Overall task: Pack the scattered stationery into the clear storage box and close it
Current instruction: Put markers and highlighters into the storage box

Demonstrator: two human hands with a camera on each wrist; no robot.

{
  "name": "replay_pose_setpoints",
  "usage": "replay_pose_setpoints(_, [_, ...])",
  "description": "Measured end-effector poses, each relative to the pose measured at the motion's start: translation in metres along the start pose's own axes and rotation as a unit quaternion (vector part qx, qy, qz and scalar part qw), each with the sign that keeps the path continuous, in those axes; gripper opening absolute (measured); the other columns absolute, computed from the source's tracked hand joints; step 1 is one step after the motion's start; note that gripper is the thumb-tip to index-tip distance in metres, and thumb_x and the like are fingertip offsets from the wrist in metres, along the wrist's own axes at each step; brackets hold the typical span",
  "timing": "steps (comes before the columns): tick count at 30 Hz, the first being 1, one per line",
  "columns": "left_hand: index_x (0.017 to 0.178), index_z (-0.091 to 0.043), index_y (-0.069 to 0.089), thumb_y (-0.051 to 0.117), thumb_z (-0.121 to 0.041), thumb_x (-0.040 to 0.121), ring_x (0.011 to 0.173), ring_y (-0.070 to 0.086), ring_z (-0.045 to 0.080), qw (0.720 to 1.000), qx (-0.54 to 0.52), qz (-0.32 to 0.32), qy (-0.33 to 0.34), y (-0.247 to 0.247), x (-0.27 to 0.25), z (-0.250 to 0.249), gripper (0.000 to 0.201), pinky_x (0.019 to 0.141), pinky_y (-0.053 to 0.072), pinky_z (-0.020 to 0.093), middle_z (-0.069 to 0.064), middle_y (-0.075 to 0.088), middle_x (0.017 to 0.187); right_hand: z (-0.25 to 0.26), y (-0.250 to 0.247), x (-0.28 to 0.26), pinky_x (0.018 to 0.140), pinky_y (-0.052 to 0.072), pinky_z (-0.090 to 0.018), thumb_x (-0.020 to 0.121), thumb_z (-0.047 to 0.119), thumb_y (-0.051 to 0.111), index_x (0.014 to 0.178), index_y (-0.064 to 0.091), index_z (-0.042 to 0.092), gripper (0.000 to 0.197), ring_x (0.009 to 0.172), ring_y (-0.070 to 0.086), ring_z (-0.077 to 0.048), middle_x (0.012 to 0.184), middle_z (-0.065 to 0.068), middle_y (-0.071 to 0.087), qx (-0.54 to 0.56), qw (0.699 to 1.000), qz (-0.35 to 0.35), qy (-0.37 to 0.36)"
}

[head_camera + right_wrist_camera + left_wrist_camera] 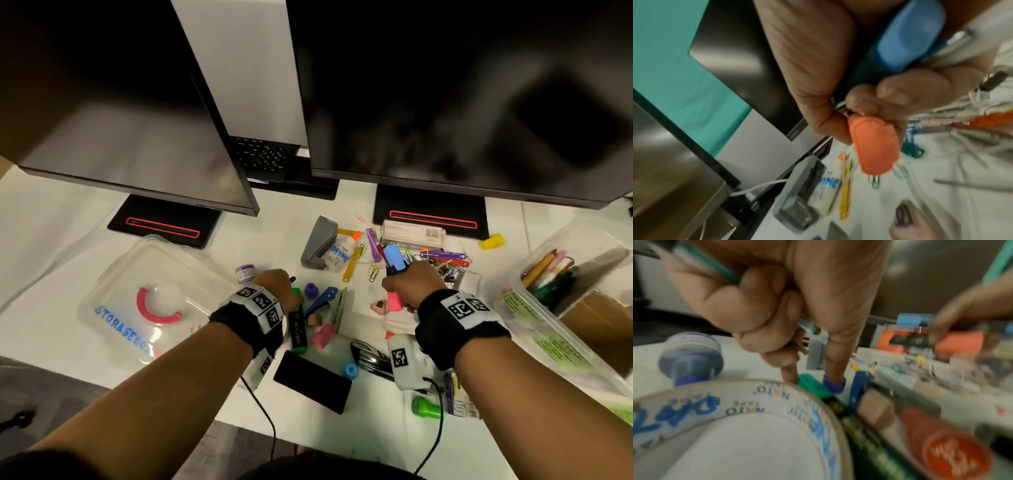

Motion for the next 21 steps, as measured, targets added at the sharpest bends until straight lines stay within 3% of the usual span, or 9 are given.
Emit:
replay_pose_setpoints(2, [0.087,-0.009,0.061,0.056,-0.037,0.087,0.101,0.062,0.027,1.0,-0.006,-0.001,0.0,0.008,0.001,-0.006,0.028,0.07,0.041,0.026,0.001,0.056,0.078,-0.005,-0.013,-0.007,0.047,0.037,-0.025,0.075,0.011,0.067,0.06,0.055,0.006,0.02,0.043,0.045,-0.022,0.052,-0.009,0.052,0.016,1.0,0.006,-0.006])
replay_pose_setpoints(4, [0.073,-0.013,0.057,0.057,-0.037,0.084,0.098,0.062,0.027,1.0,-0.007,0.001,-0.005,0.013,0.0,-0.01,0.027,0.07,0.041,0.025,0.003,0.052,0.073,-0.01,-0.026,-0.016,0.042,0.035,-0.022,0.076,0.013,0.068,0.063,0.056,0.005,0.02,0.039,0.044,-0.02,0.051,-0.008,0.052,0.017,1.0,0.014,-0.009])
replay_pose_setpoints(8, [0.098,-0.005,0.064,0.06,-0.039,0.083,0.102,0.062,0.029,0.998,-0.043,-0.014,-0.045,0.009,-0.001,-0.013,0.037,0.077,0.045,0.028,0.013,0.066,0.106,-0.019,-0.05,-0.032,0.03,0.03,-0.012,0.077,0.013,0.066,0.064,0.053,0.007,0.019,0.034,0.043,-0.014,0.049,-0.005,0.049,0.019,1.0,0.008,-0.008])
replay_pose_setpoints(11, [0.101,-0.003,0.063,0.061,-0.04,0.083,0.104,0.062,0.03,0.996,-0.054,-0.026,-0.063,-0.002,-0.002,-0.016,0.042,0.077,0.045,0.028,0.015,0.065,0.104,-0.028,-0.066,-0.042,0.034,0.032,-0.015,0.078,0.01,0.064,0.057,0.051,0.01,0.024,0.04,0.042,-0.014,0.044,0.0,0.05,0.028,1.0,0.01,0.002])
replay_pose_setpoints(13, [0.105,-0.002,0.061,0.06,-0.041,0.084,0.105,0.06,0.032,0.992,-0.083,-0.052,-0.076,-0.014,-0.002,-0.017,0.044,0.076,0.043,0.029,0.017,0.064,0.107,-0.034,-0.078,-0.048,0.041,0.031,-0.019,0.078,0.012,0.064,0.054,0.05,0.01,0.028,0.041,0.04,-0.016,0.047,-0.003,0.047,0.031,0.999,0.007,0.008])
replay_pose_setpoints(16, [0.115,-0.004,0.056,0.057,-0.035,0.085,0.107,0.058,0.033,0.985,-0.111,-0.106,-0.078,-0.034,-0.007,-0.019,0.043,0.077,0.039,0.029,0.017,0.061,0.118,-0.044,-0.095,-0.056,0.037,0.031,-0.017,0.08,0.018,0.065,0.058,0.051,0.009,0.027,0.037,0.04,-0.016,0.05,-0.005,0.046,0.045,0.999,0.005,0.018])
replay_pose_setpoints(19, [0.12,-0.006,0.052,0.059,-0.035,0.083,0.108,0.057,0.032,0.983,-0.108,-0.136,-0.066,-0.052,-0.017,-0.03,0.048,0.078,0.039,0.028,0.014,0.06,0.119,-0.053,-0.111,-0.062,0.032,0.031,-0.015,0.081,0.016,0.065,0.064,0.053,0.007,0.023,0.028,0.039,-0.012,0.054,-0.008,0.05,0.128,0.992,-0.003,0.012])
replay_pose_setpoints(21, [0.119,-0.006,0.053,0.059,-0.034,0.084,0.108,0.057,0.032,0.985,-0.111,-0.128,-0.043,-0.061,-0.022,-0.047,0.046,0.081,0.041,0.03,0.015,0.06,0.117,-0.061,-0.125,-0.065,0.033,0.034,-0.017,0.082,0.014,0.064,0.069,0.055,0.008,0.017,0.036,0.042,-0.014,0.063,-0.011,0.053,0.231,0.973,-0.017,0.008])
Point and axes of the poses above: each hand's wrist, its own x-axis towards the middle knuckle, its own y-axis out of the palm, z = x × y, the point moved 7 cm from there along x, towards the middle knuckle
